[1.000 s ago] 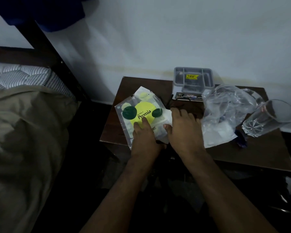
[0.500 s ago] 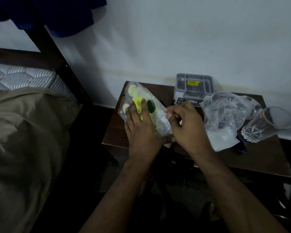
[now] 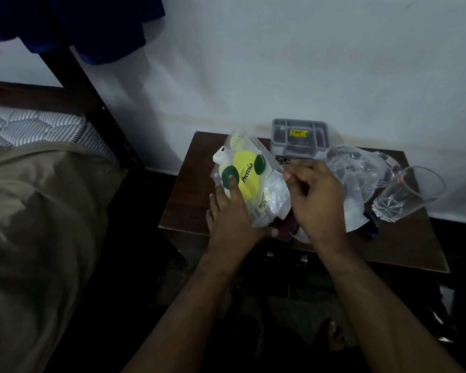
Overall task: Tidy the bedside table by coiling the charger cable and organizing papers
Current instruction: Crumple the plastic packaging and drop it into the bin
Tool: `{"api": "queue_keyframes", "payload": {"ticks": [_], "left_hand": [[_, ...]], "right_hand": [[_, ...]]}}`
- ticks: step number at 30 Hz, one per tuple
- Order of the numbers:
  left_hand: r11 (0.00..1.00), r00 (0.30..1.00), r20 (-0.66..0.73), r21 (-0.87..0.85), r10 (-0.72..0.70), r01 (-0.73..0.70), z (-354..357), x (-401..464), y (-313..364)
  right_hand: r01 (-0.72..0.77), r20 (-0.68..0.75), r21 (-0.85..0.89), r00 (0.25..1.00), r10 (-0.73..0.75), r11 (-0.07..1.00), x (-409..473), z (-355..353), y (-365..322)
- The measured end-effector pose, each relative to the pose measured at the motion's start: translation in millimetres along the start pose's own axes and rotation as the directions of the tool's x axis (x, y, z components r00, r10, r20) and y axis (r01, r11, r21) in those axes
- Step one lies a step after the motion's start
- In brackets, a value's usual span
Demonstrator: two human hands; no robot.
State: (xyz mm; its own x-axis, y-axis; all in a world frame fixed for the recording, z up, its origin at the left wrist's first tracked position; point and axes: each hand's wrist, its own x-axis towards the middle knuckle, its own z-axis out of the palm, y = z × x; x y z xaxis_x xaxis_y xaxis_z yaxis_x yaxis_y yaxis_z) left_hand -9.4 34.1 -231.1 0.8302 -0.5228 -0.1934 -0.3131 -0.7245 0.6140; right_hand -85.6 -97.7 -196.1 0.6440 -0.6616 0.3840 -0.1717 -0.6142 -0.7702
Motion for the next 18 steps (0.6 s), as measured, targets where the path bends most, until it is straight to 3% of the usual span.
{"api": "queue_keyframes", "payload": {"ticks": [6,8,10,13,15,16,18], "left_hand": [[0.983,0.962,-0.241,-0.095,0.129,-0.155,-24,2,9],[0.965,0.938,-0.296,-0.131,0.179,-0.226,-34,0,14],[0.936,0.923,-0.297,-0.178,0.243,-0.304,-39,-4,19],[0.887,0.894,-0.261,-0.196,0.364,-0.419,-38,-12,24],[0.856,0.870,-0.256,-0.204,0.421,-0.474,-36,-16,27],[0.835,0.858,-0.259,-0.229,0.443,-0.500,-35,-18,30],[0.731,0.830,-0.268,-0.394,0.489,-0.557,-30,-19,33]], "right_hand": [[0.115,0.132,0.191,0.981,-0.142,0.975,3,-5,-10],[0.053,0.199,0.267,0.974,-0.109,0.962,2,-7,-14],[-0.101,0.278,0.425,0.960,-0.024,0.899,0,-8,-20],[-0.381,0.384,0.735,0.916,0.118,0.561,-5,-10,-33],[-0.495,0.455,0.815,0.869,0.195,0.301,-9,-13,-41],[-0.513,0.478,0.831,0.856,0.197,0.215,-11,-14,-42],[-0.507,0.479,0.850,0.857,0.188,0.144,-14,-15,-45]]}}
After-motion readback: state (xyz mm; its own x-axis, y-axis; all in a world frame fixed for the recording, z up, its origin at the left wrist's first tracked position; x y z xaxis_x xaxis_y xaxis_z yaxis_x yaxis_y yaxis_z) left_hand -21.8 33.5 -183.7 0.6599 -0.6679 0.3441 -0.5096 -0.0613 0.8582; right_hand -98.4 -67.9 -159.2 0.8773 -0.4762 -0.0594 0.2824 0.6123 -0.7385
